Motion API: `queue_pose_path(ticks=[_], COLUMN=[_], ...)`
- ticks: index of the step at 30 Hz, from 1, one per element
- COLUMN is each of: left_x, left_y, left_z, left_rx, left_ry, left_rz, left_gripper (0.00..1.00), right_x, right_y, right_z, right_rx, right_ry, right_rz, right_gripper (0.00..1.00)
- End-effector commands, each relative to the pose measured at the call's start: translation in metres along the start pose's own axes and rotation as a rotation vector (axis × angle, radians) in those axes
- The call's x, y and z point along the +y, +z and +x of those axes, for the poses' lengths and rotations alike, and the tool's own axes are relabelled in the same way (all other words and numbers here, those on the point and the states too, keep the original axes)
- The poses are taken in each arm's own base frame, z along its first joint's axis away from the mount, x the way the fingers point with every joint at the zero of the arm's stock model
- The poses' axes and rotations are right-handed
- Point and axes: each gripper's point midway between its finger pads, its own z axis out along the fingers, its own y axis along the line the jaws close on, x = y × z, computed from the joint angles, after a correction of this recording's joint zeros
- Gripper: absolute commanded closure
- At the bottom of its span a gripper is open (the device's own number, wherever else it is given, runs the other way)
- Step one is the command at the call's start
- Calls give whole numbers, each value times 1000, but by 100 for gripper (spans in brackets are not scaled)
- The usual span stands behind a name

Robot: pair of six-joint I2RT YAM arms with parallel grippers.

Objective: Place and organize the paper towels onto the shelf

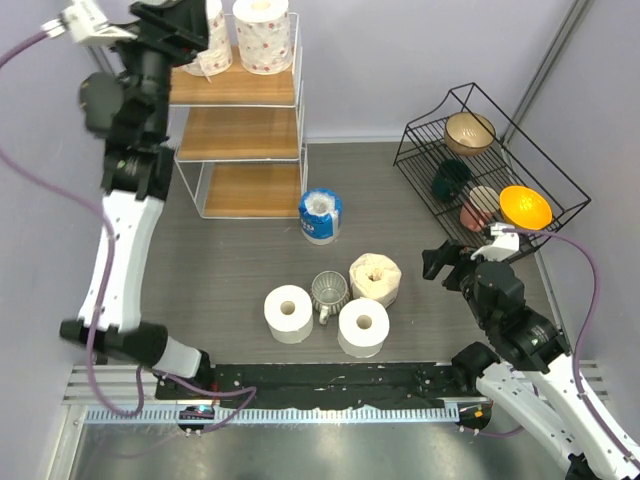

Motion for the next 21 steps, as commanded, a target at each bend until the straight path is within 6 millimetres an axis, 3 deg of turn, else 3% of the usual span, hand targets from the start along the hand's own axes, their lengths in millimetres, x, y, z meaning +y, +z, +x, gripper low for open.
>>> queue_pose_path(ticks=[1,2,4,5,6,7,8,9,12,13,15,16,17,21], left_x=[-39,-28,-27,-20,-19,-16,-10,-5,8,11,20,21,26,42], left_y=[-53,-59,-75,-78,-84,-86,-89,-90,-92,-92,-89,-88,-83,-69], left_z=[-75,-69,-83,-80,-82,-82,-81,-80,-82,-81,-78,-80,-74,-67], left_rx=[-90,-63,-76,-65,-54,-49,-33,-18,-14,-13,-6,-14,-2,4], left_ry=[176,199,263,282,305,325,359,378,443,459,502,511,525,551], left_rz=[55,10,-15,-41,-53,-66,-85,-106,-153,-162,-189,-194,-198,-226], left_gripper=[24,23,22,21,20,20,19,19,19,19,19,19,19,19], right_x=[26,37,59,72,85,98,112,127,158,169,192,203,213,236], right_y=[1,5,13,11,30,34,32,51,61,82,84,105,103,130], right_z=[-44,-56,-79,-103,-106,-115,-142,-146,-191,-187,-217,-209,-226,-250], right_rx=[-106,-115,-155,-192,-171,-172,-217,-214,-307,-282,-349,-324,-359,-410], right_ry=[70,71,76,63,36,24,7,-12,-42,-69,-93,-118,-123,-167], right_rz=[-62,-75,-125,-153,-154,-180,-210,-223,-270,-265,-322,-327,-351,-341], right_gripper=[9,9,9,8,8,7,7,7,5,5,5,5,5,4])
